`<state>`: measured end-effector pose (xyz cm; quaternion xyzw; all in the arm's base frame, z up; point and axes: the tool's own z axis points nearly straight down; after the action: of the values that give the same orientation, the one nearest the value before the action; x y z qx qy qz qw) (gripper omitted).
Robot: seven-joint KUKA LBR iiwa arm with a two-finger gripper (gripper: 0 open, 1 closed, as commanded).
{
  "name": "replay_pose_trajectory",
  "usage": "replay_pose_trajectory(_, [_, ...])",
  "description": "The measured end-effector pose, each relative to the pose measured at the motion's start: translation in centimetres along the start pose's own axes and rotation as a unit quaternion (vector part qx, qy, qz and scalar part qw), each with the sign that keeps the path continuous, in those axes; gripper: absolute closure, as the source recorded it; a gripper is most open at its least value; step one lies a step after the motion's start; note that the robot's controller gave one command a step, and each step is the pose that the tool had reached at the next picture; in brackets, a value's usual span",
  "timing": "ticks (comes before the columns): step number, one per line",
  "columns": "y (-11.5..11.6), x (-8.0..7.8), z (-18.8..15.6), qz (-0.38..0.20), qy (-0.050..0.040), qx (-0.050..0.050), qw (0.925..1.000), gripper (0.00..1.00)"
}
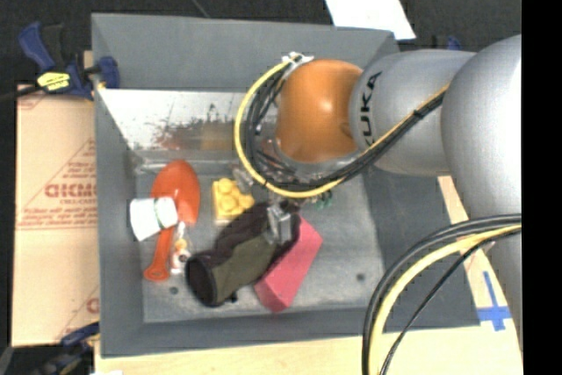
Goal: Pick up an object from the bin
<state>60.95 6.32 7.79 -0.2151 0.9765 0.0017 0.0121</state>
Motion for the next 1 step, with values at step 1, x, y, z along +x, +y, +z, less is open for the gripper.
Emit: replay_pose_trajectory(1, [0.24, 0.75, -0.08, -0.005, -0.0049, 0.001, 1.0000, 0.00])
